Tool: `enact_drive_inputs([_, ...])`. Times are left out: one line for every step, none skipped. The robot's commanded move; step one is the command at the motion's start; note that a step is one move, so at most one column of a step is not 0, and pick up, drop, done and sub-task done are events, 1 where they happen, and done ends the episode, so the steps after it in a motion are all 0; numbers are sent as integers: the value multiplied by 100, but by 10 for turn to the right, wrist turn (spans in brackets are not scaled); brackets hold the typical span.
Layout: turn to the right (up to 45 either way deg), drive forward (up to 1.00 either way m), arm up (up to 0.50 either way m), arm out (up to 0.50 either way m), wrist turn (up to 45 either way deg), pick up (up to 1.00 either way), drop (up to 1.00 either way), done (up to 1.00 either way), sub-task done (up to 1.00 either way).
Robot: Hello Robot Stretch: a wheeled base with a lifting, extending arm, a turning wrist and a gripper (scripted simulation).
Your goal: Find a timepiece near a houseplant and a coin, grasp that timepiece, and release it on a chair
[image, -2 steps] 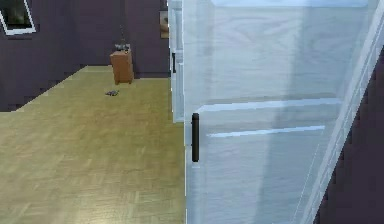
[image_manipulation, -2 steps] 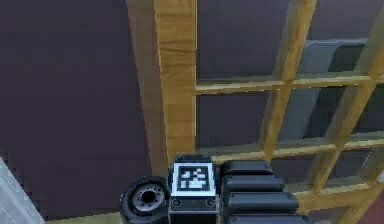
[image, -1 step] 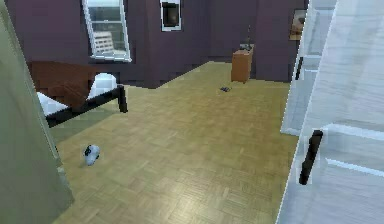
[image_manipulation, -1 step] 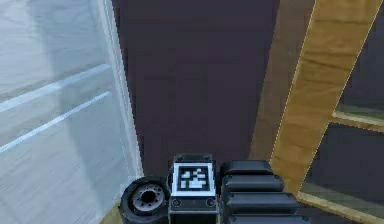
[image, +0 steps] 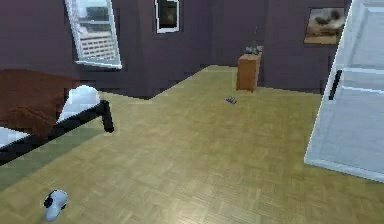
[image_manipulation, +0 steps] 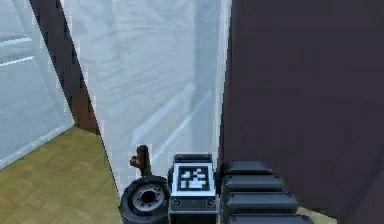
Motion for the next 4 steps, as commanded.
enact_drive_inputs([60,0,0,0,0,0,0,0,0])
enact_drive_inputs([0,65,0,0,0,0,0,0,0])
enact_drive_inputs([450,0,0,0,0,0,0,0,0])
enact_drive_inputs([150,0,0,0,0,0,0,0,0])
